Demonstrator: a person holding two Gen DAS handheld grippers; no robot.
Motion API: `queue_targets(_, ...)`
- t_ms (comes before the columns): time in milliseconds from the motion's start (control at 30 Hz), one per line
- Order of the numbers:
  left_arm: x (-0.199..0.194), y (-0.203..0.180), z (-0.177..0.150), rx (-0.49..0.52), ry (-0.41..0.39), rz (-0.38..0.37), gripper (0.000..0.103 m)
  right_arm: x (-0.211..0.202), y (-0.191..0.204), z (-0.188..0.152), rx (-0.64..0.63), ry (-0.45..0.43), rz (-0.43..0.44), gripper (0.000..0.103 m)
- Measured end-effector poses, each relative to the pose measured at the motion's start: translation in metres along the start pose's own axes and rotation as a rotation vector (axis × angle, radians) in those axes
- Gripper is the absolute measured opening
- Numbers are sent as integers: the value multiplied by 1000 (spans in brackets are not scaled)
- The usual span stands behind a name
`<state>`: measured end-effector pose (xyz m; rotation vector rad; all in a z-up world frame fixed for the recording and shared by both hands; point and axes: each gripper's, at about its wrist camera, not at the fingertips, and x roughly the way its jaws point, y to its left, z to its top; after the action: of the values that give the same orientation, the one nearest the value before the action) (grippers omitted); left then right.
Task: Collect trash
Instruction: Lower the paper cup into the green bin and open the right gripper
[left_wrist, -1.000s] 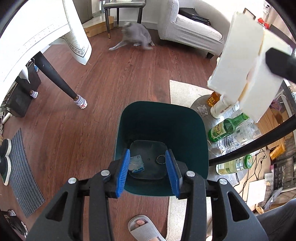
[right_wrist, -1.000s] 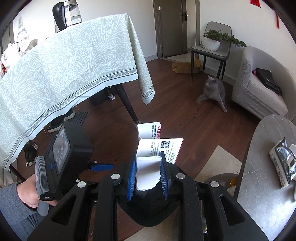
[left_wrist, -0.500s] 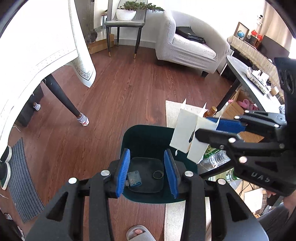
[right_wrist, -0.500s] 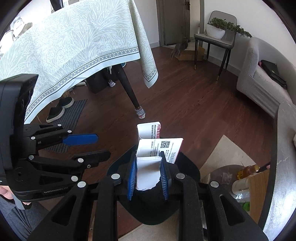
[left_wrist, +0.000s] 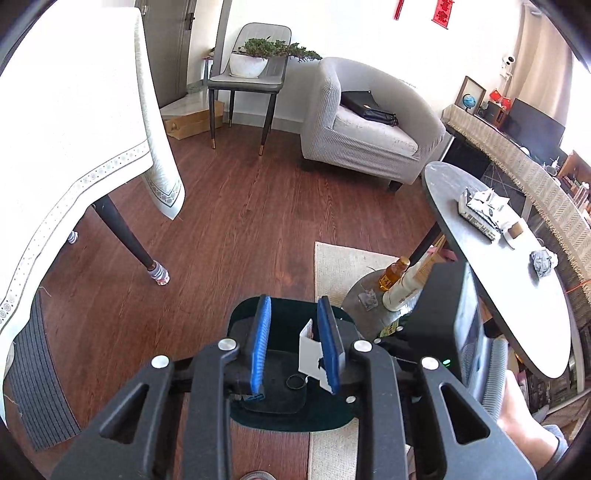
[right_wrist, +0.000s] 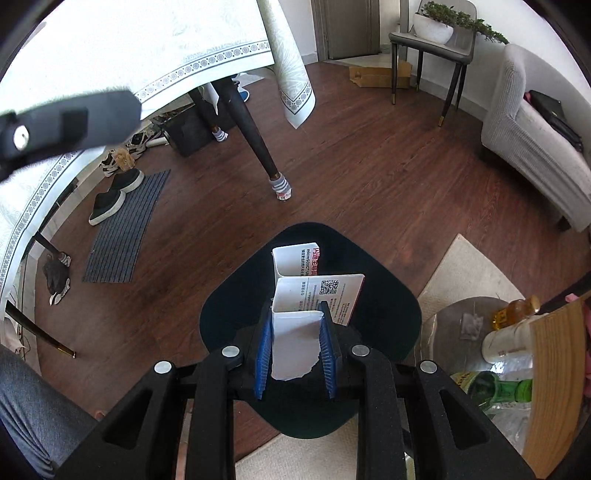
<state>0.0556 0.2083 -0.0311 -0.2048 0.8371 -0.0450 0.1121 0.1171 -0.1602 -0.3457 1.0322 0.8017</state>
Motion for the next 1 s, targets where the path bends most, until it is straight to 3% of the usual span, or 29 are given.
queue_targets(200,-12,-14,16,-3,-49,-35,25,17,3,-7,-12,51,-10,25)
queue_targets(267,-16,-18,21,-6,-63,-47,25,21,3,-9,-14,67,-13,38)
queue_targets(333,-18,-22,25,-8,-73,-55,25,21,6,-12,-36,76,-32,44)
queue_targets(767,-33,-35,35,-21,-122,-82,25,-17,13,-15,-82,18,-21,44)
queue_targets(1000,-44,-41,41,-20,-156,-86,25,-58,18,-12,-102,-55,-14,44)
